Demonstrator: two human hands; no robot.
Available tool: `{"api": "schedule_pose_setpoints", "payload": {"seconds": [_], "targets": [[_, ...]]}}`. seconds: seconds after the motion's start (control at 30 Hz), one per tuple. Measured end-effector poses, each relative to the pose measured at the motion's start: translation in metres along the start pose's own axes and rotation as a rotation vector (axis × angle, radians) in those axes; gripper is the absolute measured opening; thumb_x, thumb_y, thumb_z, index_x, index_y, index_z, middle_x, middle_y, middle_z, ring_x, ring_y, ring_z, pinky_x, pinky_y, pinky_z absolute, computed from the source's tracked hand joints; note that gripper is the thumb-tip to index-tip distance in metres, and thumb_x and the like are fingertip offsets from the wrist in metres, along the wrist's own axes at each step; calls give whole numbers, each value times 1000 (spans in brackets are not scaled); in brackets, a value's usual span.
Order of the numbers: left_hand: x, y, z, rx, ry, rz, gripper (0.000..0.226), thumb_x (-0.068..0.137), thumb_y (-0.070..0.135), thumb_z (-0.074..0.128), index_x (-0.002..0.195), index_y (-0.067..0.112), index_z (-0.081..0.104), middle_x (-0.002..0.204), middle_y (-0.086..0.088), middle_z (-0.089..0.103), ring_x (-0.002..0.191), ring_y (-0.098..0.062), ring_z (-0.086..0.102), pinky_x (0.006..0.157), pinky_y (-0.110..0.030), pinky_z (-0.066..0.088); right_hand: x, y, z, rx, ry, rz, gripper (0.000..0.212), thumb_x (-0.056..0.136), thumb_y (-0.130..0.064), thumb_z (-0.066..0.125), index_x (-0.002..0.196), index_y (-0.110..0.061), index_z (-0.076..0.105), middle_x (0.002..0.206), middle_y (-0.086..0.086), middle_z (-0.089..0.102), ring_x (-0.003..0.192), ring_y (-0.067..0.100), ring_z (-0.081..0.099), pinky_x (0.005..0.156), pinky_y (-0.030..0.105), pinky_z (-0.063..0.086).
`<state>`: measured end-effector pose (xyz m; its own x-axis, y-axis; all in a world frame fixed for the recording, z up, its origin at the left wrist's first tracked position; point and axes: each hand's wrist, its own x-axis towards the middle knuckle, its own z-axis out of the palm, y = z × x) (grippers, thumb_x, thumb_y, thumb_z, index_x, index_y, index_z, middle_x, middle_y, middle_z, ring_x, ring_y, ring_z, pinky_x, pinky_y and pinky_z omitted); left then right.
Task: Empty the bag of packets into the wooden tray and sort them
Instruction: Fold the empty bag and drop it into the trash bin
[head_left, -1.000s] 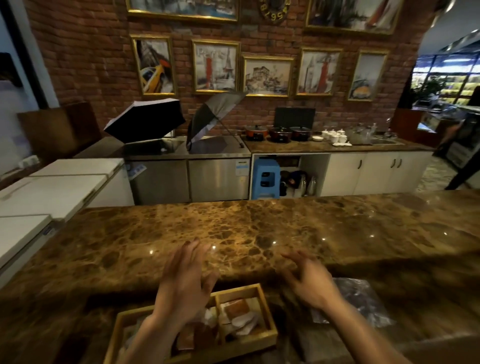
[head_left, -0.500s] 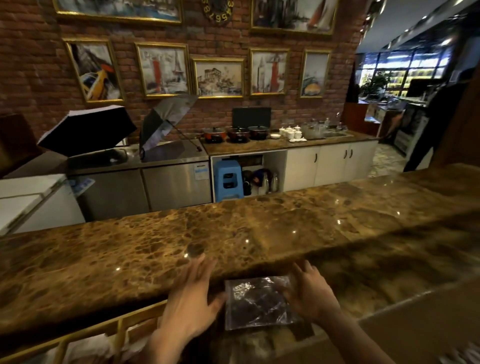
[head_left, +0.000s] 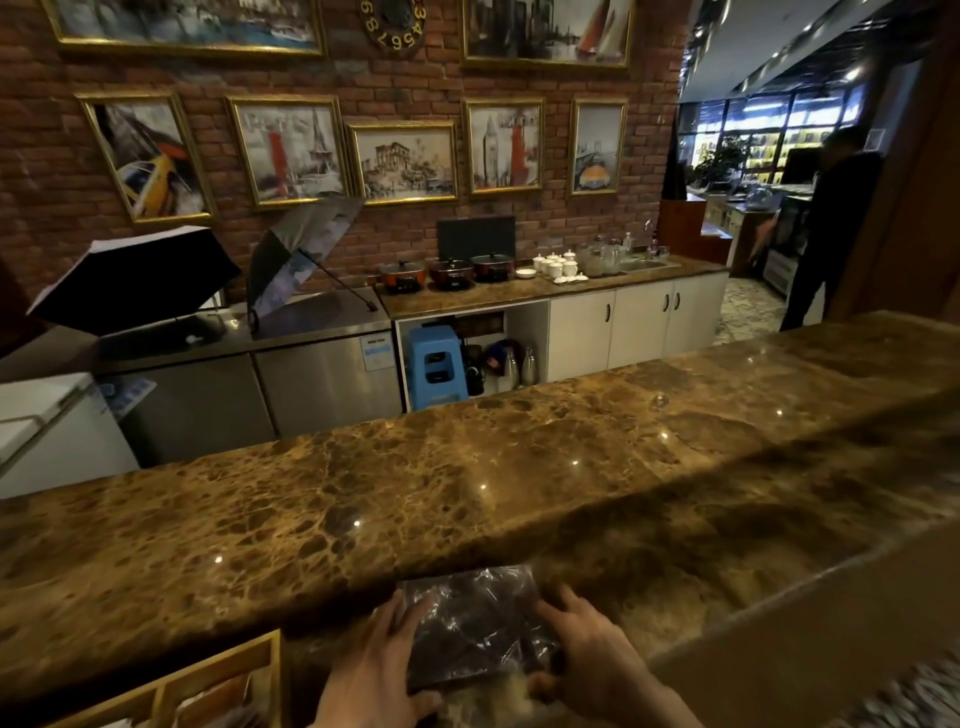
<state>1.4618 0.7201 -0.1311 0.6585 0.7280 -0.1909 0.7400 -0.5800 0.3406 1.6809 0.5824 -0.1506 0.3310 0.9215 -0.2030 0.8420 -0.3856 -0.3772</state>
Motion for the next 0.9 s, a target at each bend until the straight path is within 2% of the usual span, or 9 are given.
{"api": "schedule_pose_setpoints", "payload": {"seconds": [0.1, 0.2, 0.27, 0.37, 0.6, 0.73, 0.9], "targets": [[0, -1, 7, -34, 70, 3, 100, 78, 52, 74, 154, 47, 8, 165, 10, 9, 151, -15, 16, 123, -36, 15, 2, -1, 2, -25, 29, -18, 71, 88, -39, 67, 152, -39, 38, 165, -2, 26, 141, 21, 41, 115, 34, 37], [2, 0, 11, -77, 95, -10, 94, 80, 49, 74, 152, 49, 13, 165, 11, 11, 151, -14, 18, 123, -34, 16, 5, -2, 4, 16, 47, -29, 58, 90, -33, 63, 146, -40, 46, 158, -6, 36, 136, 20, 49, 112, 34, 42], [4, 1, 9, -85, 105, -10, 91, 80, 48, 74, 151, 48, 17, 164, 12, 13, 150, -13, 20, 122, -33, 18, 8, -2, 3, 56, 83, -29, 50, 91, -34, 61, 140, -40, 53, 150, -9, 45, 128, 17, 56, 107, 31, 46], [7, -2, 5, -81, 108, 29, 85, 81, 45, 74, 149, 46, 23, 160, 13, 18, 144, -11, 29, 120, -30, 23, 11, -5, -1, 80, 105, -43, 41, 92, -39, 57, 133, -39, 61, 139, -12, 54, 122, 13, 61, 102, 23, 44], [16, -6, -17, -67, 115, 125, 71, 88, 42, 67, 147, 44, 28, 157, 14, 25, 143, -12, 33, 118, -30, 28, 15, -16, -22, 52, 213, -38, 49, 81, -40, 46, 121, -28, 72, 126, -6, 69, 115, 19, 66, 95, 30, 51], [24, -1, -42, -76, 154, 188, 66, 90, 35, 67, 143, 50, 31, 154, 21, 25, 143, -12, 31, 117, -32, 32, 18, -29, -49, -2, 322, -41, 31, 91, -26, 55, 115, -28, 73, 119, -9, 70, 108, 15, 68, 88, 27, 51], [36, 10, -89, -20, 234, 201, 61, 92, 36, 63, 144, 43, 31, 154, 13, 29, 140, -19, 38, 114, -40, 37, 23, -46, -95, -24, 464, -79, 27, 95, -21, 61, 117, -32, 71, 122, -10, 69, 111, 10, 66, 94, 27, 55]]}}
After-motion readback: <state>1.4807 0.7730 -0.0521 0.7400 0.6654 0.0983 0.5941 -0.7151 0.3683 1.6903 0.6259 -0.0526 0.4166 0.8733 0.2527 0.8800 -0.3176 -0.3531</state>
